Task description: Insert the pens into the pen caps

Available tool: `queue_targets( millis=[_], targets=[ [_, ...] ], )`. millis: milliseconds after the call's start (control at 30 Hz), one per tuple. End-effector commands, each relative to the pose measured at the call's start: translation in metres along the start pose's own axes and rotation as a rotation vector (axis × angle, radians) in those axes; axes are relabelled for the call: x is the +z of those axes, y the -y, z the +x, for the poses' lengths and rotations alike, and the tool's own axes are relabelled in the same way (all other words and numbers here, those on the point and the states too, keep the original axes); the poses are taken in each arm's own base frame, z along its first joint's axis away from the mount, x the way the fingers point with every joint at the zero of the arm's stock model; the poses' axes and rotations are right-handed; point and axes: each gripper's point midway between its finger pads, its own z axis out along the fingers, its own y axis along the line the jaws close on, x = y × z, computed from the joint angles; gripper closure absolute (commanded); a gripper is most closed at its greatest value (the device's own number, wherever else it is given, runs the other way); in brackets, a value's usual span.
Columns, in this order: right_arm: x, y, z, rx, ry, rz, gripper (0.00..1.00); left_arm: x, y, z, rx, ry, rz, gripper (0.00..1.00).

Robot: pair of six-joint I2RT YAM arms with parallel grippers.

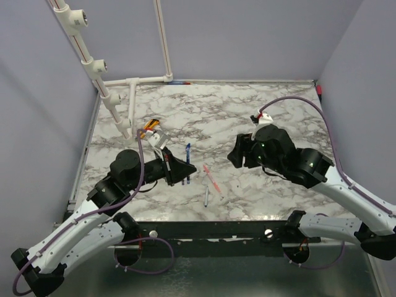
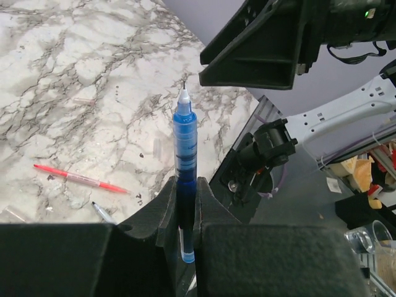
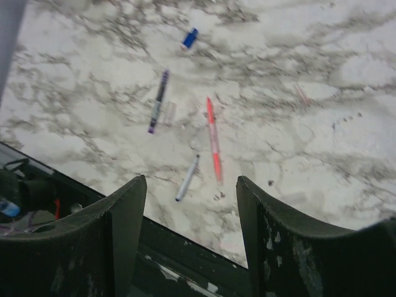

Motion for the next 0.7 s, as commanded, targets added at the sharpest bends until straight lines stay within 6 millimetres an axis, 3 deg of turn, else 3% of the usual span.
queue_targets(
  millis=[0, 367, 667],
  targets=[
    [-0.011, 0.044, 0.037, 0.011, -0.132, 0.219, 0.36, -0.006, -0.022, 0.016, 0.015, -0.029, -0.091, 1.00],
    [0.013, 0.085, 0.111, 0.357, -0.162, 0.414, 0.37, -0.016, -0.032, 0.022, 0.094, -0.036, -0.134, 1.00],
    [0.020, 0.119, 0.152, 0.427, -0.214, 0.644, 0.37, -0.015, -0.031, 0.031, 0.089, -0.059, -0.110, 1.00]
  ],
)
